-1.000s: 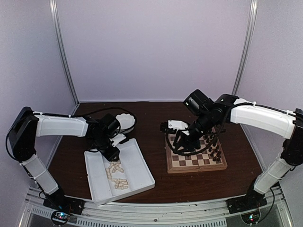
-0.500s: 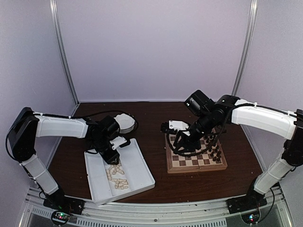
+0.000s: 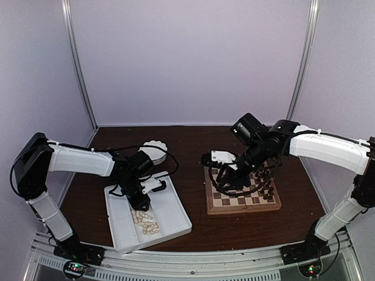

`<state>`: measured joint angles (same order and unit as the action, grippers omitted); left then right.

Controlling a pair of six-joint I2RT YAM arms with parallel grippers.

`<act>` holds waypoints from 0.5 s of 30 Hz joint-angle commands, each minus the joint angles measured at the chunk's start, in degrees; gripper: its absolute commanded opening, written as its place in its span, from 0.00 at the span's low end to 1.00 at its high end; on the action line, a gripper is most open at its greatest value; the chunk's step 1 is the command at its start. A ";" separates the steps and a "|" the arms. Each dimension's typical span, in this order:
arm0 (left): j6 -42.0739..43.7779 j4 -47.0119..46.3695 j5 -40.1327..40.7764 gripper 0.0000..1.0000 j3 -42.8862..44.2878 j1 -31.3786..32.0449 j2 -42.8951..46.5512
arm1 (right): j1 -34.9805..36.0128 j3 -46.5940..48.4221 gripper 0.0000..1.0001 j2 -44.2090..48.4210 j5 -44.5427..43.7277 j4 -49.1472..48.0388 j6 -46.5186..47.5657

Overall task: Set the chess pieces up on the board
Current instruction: Pick up the chess pile from the storage box.

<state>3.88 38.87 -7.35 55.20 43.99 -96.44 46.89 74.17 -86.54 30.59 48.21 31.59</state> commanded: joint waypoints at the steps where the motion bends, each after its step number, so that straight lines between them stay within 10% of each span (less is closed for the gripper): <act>1: -0.91 2.70 0.66 0.18 -0.98 0.02 1.73 | -0.29 -0.56 0.40 3.67 -0.88 -1.42 0.16; 15: -5.52 6.48 1.07 0.12 2.09 0.00 15.73 | -2.82 2.99 0.39 6.47 -0.61 0.60 -0.46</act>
<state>0.93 45.47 -6.04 55.59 43.99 -83.29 44.95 74.11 -80.86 30.17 47.77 31.53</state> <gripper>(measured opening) 0.123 0.392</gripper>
